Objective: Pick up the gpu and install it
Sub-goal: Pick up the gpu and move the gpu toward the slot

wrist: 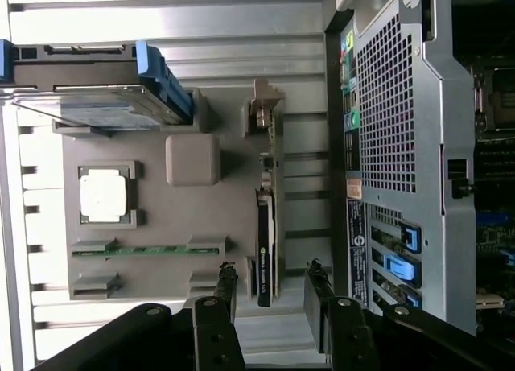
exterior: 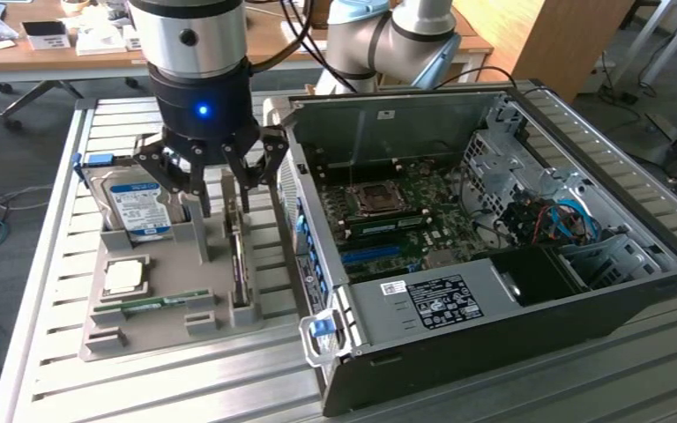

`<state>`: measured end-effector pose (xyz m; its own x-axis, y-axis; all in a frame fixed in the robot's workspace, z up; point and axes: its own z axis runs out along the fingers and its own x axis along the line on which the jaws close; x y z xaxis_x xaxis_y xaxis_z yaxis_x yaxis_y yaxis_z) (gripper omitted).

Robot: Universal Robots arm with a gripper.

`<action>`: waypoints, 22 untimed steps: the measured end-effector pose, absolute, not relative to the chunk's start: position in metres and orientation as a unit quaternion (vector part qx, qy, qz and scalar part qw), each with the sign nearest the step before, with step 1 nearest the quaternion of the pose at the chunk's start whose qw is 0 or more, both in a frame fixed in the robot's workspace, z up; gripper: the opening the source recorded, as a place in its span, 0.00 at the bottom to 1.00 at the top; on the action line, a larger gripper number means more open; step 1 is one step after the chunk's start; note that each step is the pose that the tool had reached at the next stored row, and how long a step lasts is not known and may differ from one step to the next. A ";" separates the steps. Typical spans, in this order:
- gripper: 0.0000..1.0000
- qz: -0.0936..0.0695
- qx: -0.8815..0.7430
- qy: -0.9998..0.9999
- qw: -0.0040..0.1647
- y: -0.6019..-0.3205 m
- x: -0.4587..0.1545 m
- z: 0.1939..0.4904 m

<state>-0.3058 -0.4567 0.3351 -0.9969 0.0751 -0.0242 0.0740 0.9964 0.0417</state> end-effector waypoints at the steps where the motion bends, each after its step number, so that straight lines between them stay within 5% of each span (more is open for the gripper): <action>1: 0.47 0.020 0.037 0.999 0.013 -0.457 -0.306 0.334; 22: 0.47 0.020 0.037 0.999 0.013 -0.457 -0.306 0.325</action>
